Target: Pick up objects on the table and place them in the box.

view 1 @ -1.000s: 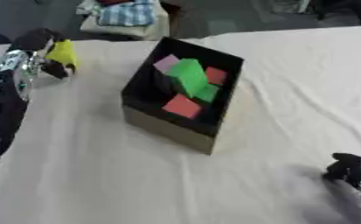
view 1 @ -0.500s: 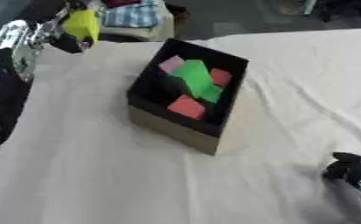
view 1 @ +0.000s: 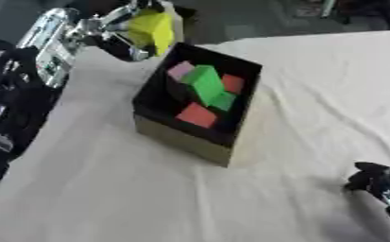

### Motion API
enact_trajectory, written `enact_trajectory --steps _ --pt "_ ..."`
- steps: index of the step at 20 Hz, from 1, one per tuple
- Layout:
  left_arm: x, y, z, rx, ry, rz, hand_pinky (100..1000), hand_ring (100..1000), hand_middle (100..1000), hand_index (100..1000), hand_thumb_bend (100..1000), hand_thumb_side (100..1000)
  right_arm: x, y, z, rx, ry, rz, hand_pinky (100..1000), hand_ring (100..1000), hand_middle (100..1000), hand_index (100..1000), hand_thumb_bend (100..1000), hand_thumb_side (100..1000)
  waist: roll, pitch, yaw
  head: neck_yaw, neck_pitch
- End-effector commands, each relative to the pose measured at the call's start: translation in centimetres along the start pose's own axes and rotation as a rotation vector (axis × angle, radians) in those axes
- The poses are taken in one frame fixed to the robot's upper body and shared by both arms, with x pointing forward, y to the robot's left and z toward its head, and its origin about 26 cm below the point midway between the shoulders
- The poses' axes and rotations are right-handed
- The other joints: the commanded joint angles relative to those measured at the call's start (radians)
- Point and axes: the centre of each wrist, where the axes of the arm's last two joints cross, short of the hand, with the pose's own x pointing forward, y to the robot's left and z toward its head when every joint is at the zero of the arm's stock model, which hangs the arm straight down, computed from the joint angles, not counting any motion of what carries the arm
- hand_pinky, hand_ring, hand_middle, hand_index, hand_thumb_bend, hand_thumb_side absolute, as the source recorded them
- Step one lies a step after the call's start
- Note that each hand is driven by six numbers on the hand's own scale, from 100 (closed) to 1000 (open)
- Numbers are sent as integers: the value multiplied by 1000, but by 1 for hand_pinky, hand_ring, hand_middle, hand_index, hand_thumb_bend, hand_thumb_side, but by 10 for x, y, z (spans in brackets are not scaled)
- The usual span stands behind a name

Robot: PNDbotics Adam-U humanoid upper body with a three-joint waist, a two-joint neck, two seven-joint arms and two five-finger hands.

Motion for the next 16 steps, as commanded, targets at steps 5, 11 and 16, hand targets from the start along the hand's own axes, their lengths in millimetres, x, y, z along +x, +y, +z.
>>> enact_trajectory --steps 5,11,16 --pt "17 -6 -7 -218 -62 -49 848 781 850 932 491 611 4 -3 -2 -2 -16 10 689 611 592 791 100 712 3 -42 2 -19 -13" --pt "-5 -16 21 -192 75 -81 917 859 954 982 740 906 4 -4 -3 -9 -17 7 689 611 592 791 100 710 -1 -46 12 -31 -14" --pt "-21 -16 70 0 219 -10 890 811 874 953 517 866 4 -4 -2 -18 -16 6 689 611 592 791 100 711 -1 -50 27 -39 -14"
